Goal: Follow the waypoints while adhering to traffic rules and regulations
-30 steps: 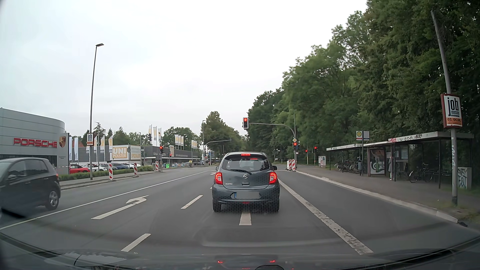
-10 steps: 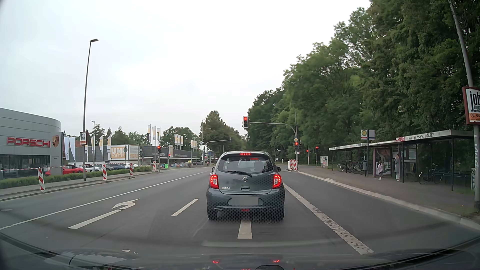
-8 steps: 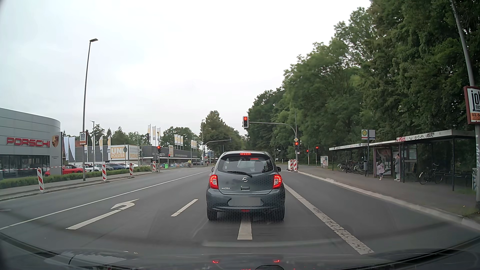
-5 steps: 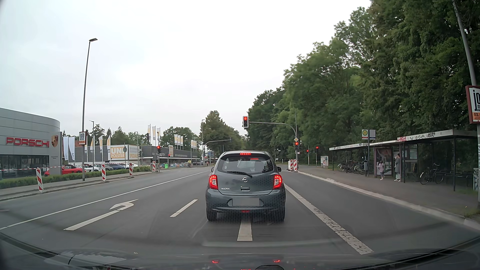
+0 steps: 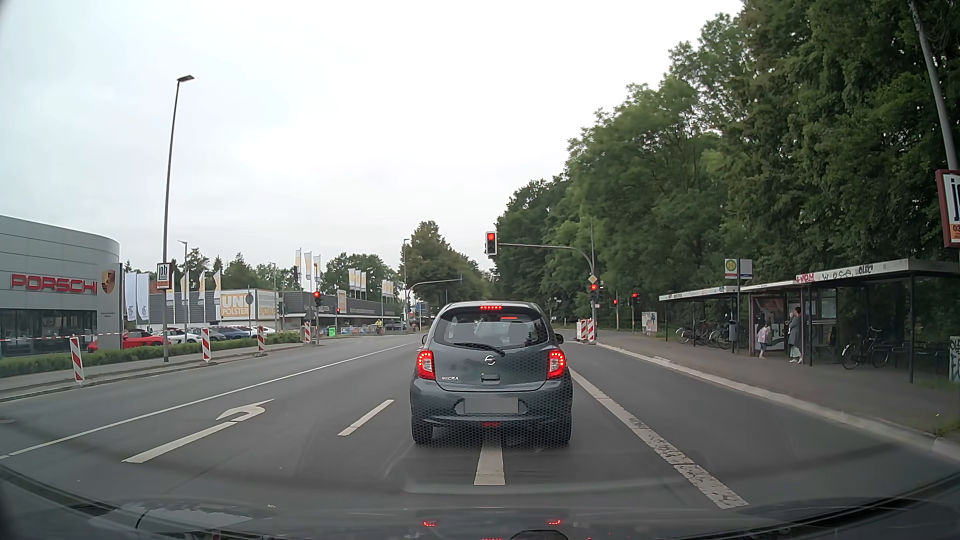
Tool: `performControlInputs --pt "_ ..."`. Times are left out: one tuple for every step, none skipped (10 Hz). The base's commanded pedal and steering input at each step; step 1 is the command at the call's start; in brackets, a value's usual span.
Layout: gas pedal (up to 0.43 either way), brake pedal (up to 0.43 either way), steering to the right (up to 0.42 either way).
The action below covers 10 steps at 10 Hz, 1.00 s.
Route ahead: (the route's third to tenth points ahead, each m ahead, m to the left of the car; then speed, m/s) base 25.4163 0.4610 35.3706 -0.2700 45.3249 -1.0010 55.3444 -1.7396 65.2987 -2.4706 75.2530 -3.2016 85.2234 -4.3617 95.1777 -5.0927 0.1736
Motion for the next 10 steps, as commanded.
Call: performControlInputs --pt "0.000 0.110 -0.003" --pt "0.000 0.110 -0.003" --pt "0.000 0.110 -0.004" --pt "0.000 0.110 -0.003" --pt "0.000 0.110 -0.004" --pt "0.000 0.110 -0.004" --pt "0.000 0.110 -0.004" --pt "0.000 0.116 -0.004" --pt "0.000 0.116 -0.004" --pt "0.000 0.116 -0.005"
